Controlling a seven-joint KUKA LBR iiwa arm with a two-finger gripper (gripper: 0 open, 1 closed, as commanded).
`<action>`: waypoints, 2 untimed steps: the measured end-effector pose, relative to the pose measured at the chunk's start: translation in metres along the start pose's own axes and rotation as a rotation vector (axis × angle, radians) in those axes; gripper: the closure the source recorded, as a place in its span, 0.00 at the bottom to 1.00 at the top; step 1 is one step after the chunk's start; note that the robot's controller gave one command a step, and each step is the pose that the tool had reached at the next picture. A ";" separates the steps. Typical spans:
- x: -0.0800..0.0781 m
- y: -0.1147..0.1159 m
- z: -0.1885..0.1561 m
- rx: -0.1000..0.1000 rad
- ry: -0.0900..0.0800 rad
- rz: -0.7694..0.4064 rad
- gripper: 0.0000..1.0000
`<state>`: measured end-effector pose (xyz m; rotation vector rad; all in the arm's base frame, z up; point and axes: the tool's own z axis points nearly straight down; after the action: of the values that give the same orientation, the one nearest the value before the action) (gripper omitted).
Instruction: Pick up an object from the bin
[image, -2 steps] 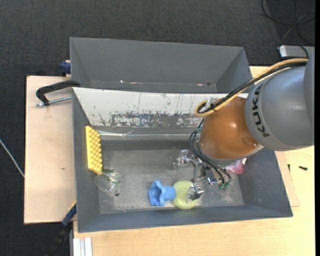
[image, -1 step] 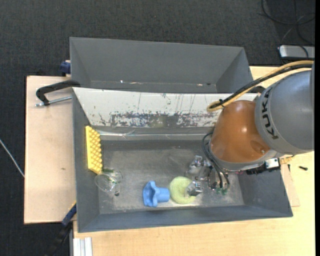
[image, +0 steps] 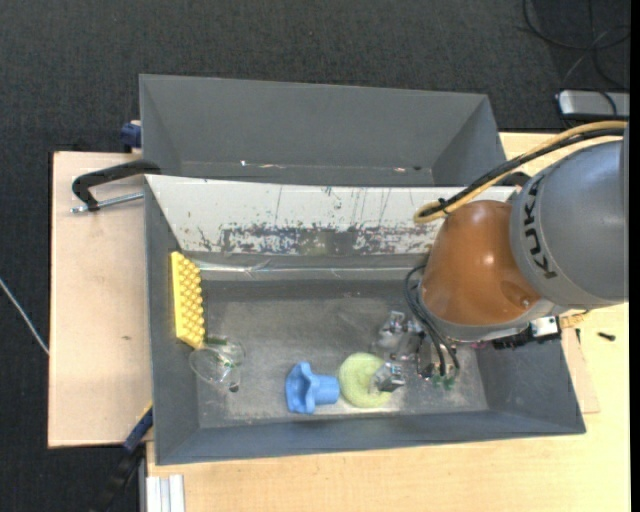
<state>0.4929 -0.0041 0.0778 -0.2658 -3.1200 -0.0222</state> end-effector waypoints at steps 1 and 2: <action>-0.008 0.003 -0.045 0.012 -0.009 -0.018 1.00; -0.009 0.002 -0.108 0.012 -0.013 -0.007 1.00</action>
Offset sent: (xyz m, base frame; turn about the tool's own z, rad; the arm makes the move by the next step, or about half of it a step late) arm 0.0093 -0.0030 0.1114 -0.0033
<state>0.5028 -0.0057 0.1859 -0.2563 -3.1332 -0.0022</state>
